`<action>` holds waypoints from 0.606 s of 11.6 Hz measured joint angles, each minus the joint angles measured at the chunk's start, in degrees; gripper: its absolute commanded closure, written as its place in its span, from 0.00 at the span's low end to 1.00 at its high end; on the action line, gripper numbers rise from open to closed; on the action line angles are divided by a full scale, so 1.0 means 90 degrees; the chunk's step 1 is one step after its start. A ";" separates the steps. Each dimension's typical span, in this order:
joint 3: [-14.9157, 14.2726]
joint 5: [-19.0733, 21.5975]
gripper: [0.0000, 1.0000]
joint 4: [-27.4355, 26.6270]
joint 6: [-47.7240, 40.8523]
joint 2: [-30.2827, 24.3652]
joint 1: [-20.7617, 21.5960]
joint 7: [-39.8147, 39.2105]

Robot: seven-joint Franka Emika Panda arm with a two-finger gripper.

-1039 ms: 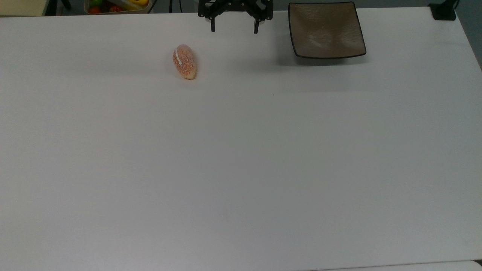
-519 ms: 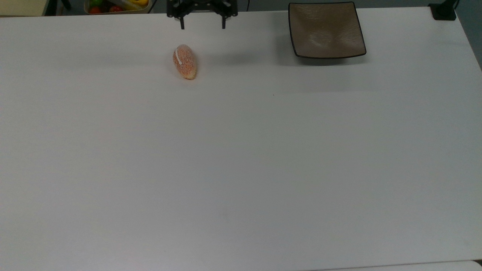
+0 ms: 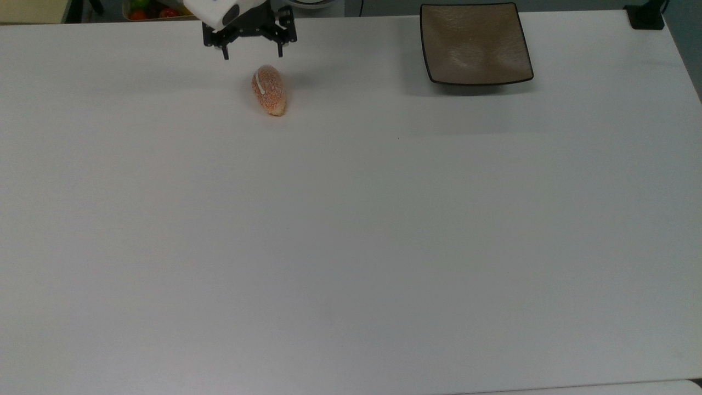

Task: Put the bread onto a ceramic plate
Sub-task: 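Lower the gripper and close it on the bread roll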

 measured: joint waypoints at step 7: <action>-0.0095 -0.0144 0.00 -0.0221 0.0488 0.0948 0.0082 -0.0018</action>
